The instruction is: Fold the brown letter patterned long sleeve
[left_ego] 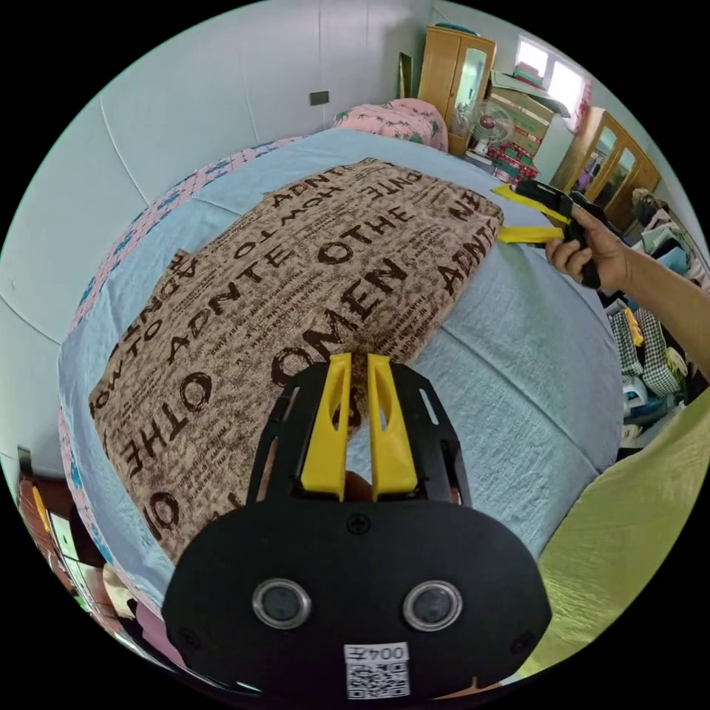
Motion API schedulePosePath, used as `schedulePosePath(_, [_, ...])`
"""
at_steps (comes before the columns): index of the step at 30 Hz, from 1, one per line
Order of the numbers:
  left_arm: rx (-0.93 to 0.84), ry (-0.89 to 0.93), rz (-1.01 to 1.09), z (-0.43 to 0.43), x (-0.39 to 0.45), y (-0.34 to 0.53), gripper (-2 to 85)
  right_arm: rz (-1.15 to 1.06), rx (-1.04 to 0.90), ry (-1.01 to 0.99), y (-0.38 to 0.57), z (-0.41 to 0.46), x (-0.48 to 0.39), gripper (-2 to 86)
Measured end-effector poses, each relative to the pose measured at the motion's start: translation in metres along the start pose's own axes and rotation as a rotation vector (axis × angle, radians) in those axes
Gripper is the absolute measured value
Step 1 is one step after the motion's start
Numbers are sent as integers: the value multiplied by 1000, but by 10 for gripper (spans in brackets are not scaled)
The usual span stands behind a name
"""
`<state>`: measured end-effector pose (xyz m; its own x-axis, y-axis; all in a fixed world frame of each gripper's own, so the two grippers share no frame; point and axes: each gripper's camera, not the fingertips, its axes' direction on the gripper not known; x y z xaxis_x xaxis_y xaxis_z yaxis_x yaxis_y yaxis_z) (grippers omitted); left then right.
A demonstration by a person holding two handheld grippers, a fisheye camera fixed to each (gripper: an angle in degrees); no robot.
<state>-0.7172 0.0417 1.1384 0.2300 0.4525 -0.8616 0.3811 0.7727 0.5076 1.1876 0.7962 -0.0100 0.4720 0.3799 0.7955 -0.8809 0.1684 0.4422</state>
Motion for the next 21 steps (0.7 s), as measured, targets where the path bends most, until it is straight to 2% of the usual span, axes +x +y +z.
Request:
schedulePosePath(3, [-11, 1, 28, 7, 16, 0, 64, -20, 5, 62, -15, 0, 2, 58])
schedulePosePath(6, [-5, -22, 6, 3, 33, -6, 126, -64, -11, 77, -23, -1, -11, 49])
schedulePosePath(8, [45, -54, 13, -8, 52, -14, 138, -120, -24, 111, -25, 0, -28, 47])
schedulePosePath(12, [150, -141, 178, -16, 132, -58, 150, -203, -70, 174, -29, 12, -57, 45])
schedulePosePath(17, [126, -220, 382, 23, 215, -119, 145, -259, -136, 182, -37, 34, -65, 48])
schedulePosePath(19, [78, -231, 366, 42, 223, -138, 127, -279, -175, 194, -41, 43, -63, 50])
schedulePosePath(21, [47, -213, 338, 54, 224, -151, 67, -300, -228, 183, -47, 52, -58, 60])
